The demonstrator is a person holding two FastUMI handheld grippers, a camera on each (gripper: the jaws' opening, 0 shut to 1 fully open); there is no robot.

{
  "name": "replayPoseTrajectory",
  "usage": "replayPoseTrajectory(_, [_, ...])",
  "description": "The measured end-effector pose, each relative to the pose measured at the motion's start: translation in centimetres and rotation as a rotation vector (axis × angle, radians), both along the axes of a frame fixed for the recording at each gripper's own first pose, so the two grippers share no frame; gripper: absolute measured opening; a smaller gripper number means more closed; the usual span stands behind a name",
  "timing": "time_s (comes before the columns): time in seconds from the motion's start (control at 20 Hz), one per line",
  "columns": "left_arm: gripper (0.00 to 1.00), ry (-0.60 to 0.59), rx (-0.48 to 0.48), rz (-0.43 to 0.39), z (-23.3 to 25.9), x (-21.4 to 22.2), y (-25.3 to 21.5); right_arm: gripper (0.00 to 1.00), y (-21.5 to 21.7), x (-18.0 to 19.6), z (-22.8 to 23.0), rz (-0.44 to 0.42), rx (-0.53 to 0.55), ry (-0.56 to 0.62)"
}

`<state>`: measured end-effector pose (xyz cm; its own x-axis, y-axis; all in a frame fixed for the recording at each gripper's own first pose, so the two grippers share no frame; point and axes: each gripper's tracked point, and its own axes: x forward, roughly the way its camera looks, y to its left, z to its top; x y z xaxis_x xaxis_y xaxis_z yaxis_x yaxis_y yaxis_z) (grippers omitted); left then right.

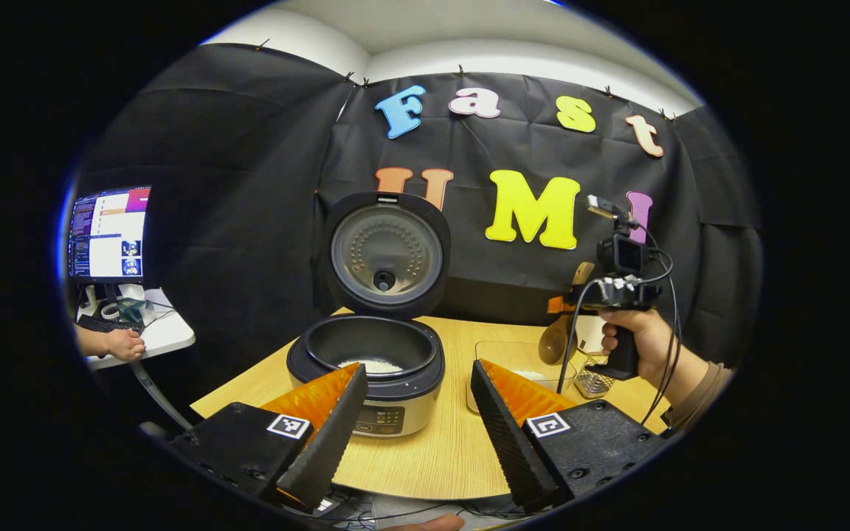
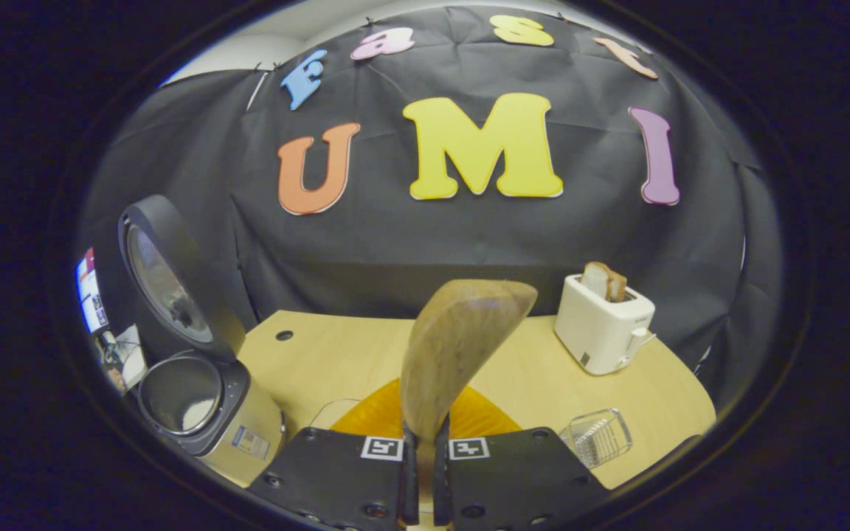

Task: Close the left gripper, press the button to open the rice cooker; take a wooden spoon from the chopstick holder with the right hand, scoop a spoonful of rice and pour it into the rice cooker, then put the wooden spoon back into the chopstick holder.

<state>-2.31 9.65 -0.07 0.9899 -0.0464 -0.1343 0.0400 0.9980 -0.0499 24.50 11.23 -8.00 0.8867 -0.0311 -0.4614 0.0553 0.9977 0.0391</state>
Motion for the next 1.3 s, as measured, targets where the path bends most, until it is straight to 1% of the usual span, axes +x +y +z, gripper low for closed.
replayPoseTrajectory(0.05, [0.91,-0.001,-0.003,0.001,0.1,0.0,0.1,0.08,0.0,0.0,-0.9,-0.006,0.0,0.011])
replayPoseTrajectory(0.15, [0.91,0.001,-0.008,0.001,0.0,0.0,0.2,0.08,-0.2,0.3,-2.9,-0.012,-0.034,0.025])
replayPoseTrajectory(0.35, [0.91,0.01,-0.016,-0.002,-0.1,0.2,0.1,0.07,-1.1,0.5,-5.6,-0.026,-0.161,0.02])
replayPoseTrajectory(0.45, [0.91,0.017,-0.013,0.001,-0.2,0.3,0.1,0.08,-1.1,0.3,-6.4,-0.022,-0.188,0.022])
replayPoseTrajectory(0.6, [0.91,0.018,-0.019,0.006,-0.2,0.3,0.1,0.08,-0.9,0.1,-7.3,-0.02,-0.172,0.034])
replayPoseTrajectory(0.75, [0.91,0.021,-0.023,0.004,-0.3,0.3,-0.1,0.07,-1.6,-0.1,-7.4,-0.035,-0.258,0.023])
replayPoseTrajectory(0.8, [0.91,0.022,-0.023,0.004,-0.3,0.4,0.0,0.07,-1.3,-0.4,-7.5,-0.026,-0.268,0.016])
replayPoseTrajectory(0.95, [0.91,0.023,-0.027,0.004,-0.3,0.4,0.2,0.07,0.6,-1.2,-8.4,0.004,-0.253,0.027])
replayPoseTrajectory(1.1, [0.91,0.029,-0.034,0.011,-0.4,0.4,0.5,0.08,3.4,-1.6,-9.0,0.044,-0.187,0.053])
replayPoseTrajectory(1.3, [0.91,0.025,-0.041,-0.001,-0.2,0.4,0.2,0.08,5.5,-1.4,-9.1,0.033,-0.126,0.059])
